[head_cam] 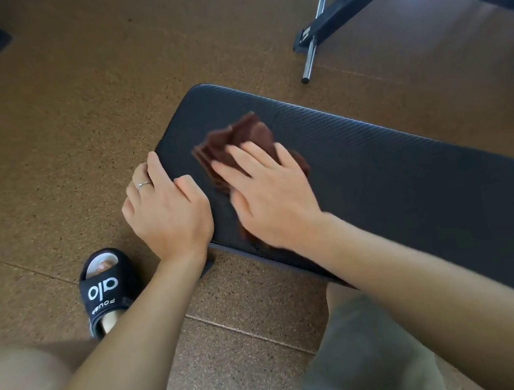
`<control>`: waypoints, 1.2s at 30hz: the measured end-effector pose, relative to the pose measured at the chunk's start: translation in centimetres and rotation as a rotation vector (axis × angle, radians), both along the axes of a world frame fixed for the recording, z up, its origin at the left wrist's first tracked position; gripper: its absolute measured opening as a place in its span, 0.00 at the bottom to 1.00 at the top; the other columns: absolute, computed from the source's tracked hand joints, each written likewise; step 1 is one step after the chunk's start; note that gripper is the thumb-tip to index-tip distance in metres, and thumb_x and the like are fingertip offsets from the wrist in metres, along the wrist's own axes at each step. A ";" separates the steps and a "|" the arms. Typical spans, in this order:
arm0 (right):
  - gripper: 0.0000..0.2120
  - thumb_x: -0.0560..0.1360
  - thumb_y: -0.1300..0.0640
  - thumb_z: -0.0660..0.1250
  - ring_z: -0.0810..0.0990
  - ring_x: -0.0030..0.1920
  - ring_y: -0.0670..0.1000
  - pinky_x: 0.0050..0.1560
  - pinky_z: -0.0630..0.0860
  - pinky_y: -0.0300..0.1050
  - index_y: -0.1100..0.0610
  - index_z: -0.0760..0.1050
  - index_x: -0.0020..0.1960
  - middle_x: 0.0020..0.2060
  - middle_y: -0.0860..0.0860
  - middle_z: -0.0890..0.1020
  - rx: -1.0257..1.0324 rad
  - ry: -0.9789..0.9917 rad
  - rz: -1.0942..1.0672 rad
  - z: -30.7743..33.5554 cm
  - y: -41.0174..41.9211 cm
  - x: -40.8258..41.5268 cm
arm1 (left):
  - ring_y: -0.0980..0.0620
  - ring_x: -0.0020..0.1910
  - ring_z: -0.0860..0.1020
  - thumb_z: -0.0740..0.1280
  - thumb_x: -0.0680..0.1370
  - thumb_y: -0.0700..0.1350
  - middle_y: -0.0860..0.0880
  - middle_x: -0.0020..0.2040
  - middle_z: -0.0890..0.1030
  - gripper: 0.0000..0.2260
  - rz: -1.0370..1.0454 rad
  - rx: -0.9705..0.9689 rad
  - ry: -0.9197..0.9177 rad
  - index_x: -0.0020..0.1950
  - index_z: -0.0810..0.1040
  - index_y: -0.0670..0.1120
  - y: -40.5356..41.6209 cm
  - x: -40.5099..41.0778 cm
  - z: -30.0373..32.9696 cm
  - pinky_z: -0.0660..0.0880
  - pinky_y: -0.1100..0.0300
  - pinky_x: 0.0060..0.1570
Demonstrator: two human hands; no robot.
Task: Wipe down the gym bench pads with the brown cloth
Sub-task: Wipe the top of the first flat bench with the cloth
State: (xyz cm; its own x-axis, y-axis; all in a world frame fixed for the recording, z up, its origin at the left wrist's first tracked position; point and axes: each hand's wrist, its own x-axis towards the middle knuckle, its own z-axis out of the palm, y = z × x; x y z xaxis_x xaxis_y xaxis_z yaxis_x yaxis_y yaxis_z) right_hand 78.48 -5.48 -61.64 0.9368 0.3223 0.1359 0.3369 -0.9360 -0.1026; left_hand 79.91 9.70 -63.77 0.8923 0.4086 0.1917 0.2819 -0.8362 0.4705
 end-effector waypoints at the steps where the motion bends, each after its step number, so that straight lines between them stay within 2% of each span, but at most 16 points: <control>1: 0.25 0.80 0.49 0.52 0.72 0.71 0.54 0.72 0.65 0.59 0.49 0.75 0.74 0.71 0.50 0.77 -0.003 -0.015 -0.009 -0.1 1.3 2.4 | 0.40 0.74 0.69 0.52 0.79 0.47 0.41 0.75 0.73 0.28 -0.001 0.004 -0.004 0.78 0.69 0.43 0.0 0.0 0.0 0.62 0.44 0.71; 5: 0.24 0.80 0.49 0.53 0.71 0.71 0.52 0.72 0.63 0.57 0.47 0.76 0.73 0.70 0.48 0.77 -0.014 -0.015 -0.031 -0.1 5.3 8.5 | 0.41 0.73 0.70 0.50 0.79 0.47 0.42 0.74 0.74 0.28 0.007 -0.001 -0.034 0.77 0.71 0.43 0.1 0.0 -0.1 0.63 0.44 0.70; 9: 0.24 0.79 0.50 0.54 0.72 0.71 0.53 0.69 0.66 0.56 0.48 0.79 0.69 0.69 0.49 0.78 0.022 -0.054 -0.063 -0.6 3.5 9.0 | 0.40 0.73 0.70 0.51 0.79 0.47 0.41 0.75 0.74 0.27 0.013 -0.001 -0.031 0.77 0.70 0.43 -0.1 0.0 -0.1 0.63 0.44 0.70; 14: 0.23 0.76 0.50 0.54 0.75 0.68 0.57 0.63 0.69 0.57 0.50 0.79 0.66 0.65 0.52 0.80 0.026 -0.053 -0.394 -0.5 -8.1 5.0 | 0.39 0.72 0.70 0.50 0.79 0.47 0.41 0.75 0.73 0.28 -0.007 0.004 -0.022 0.77 0.70 0.43 0.2 0.0 -0.1 0.63 0.44 0.70; 17: 0.25 0.79 0.50 0.52 0.70 0.74 0.57 0.71 0.65 0.60 0.51 0.76 0.72 0.70 0.54 0.77 0.043 0.017 -0.563 -0.1 -13.8 1.1 | 0.39 0.72 0.71 0.51 0.79 0.47 0.41 0.74 0.74 0.28 -0.001 0.010 -0.031 0.77 0.71 0.43 0.0 0.1 -0.1 0.64 0.44 0.69; 20: 0.29 0.78 0.48 0.47 0.70 0.73 0.58 0.73 0.63 0.63 0.53 0.76 0.72 0.68 0.55 0.77 0.011 0.025 -0.650 0.0 -12.2 1.8 | 0.39 0.71 0.72 0.52 0.79 0.47 0.41 0.73 0.75 0.27 0.012 0.012 -0.049 0.76 0.71 0.43 -0.2 0.1 -0.2 0.64 0.44 0.69; 24: 0.30 0.75 0.47 0.44 0.73 0.68 0.57 0.67 0.63 0.60 0.53 0.77 0.67 0.62 0.54 0.79 -0.018 0.028 -0.535 0.1 -4.0 7.8 | 0.39 0.70 0.72 0.52 0.78 0.47 0.41 0.72 0.76 0.27 0.020 0.020 -0.057 0.76 0.72 0.43 -0.3 0.1 -0.3 0.65 0.44 0.68; 28: 0.21 0.82 0.47 0.54 0.69 0.72 0.54 0.75 0.58 0.60 0.51 0.75 0.71 0.68 0.51 0.76 0.003 0.051 -0.343 0.8 2.8 13.3 | 0.39 0.70 0.73 0.52 0.78 0.47 0.41 0.72 0.76 0.27 0.024 0.028 -0.062 0.76 0.72 0.44 -0.2 0.1 -0.4 0.66 0.44 0.67; 30: 0.22 0.83 0.48 0.53 0.68 0.73 0.53 0.75 0.59 0.59 0.50 0.74 0.73 0.70 0.50 0.76 0.006 0.072 -0.270 0.7 2.2 13.4 | 0.39 0.70 0.73 0.51 0.78 0.47 0.41 0.72 0.76 0.27 0.020 0.029 -0.063 0.76 0.72 0.43 -0.2 0.0 -0.3 0.65 0.43 0.67; 32: 0.26 0.79 0.48 0.49 0.69 0.72 0.52 0.69 0.63 0.56 0.47 0.75 0.71 0.68 0.48 0.77 0.020 0.055 -0.250 0.5 -0.6 11.5 | 0.38 0.69 0.73 0.51 0.78 0.48 0.40 0.72 0.76 0.28 0.025 0.022 -0.062 0.75 0.72 0.43 -0.3 0.1 -0.3 0.65 0.43 0.67; 34: 0.28 0.75 0.48 0.47 0.72 0.71 0.53 0.66 0.65 0.56 0.47 0.78 0.68 0.65 0.48 0.79 0.061 -0.002 -0.335 0.1 -4.7 8.4 | 0.38 0.69 0.73 0.52 0.78 0.47 0.40 0.72 0.76 0.27 0.025 0.012 -0.060 0.75 0.72 0.43 -0.3 0.2 -0.3 0.65 0.43 0.67; 36: 0.27 0.76 0.48 0.50 0.73 0.70 0.55 0.66 0.67 0.56 0.49 0.78 0.67 0.64 0.50 0.80 0.079 -0.037 -0.465 -0.1 -9.3 5.2 | 0.38 0.69 0.73 0.53 0.78 0.47 0.40 0.72 0.76 0.26 0.018 0.009 -0.056 0.75 0.72 0.43 -0.3 0.3 -0.2 0.65 0.43 0.68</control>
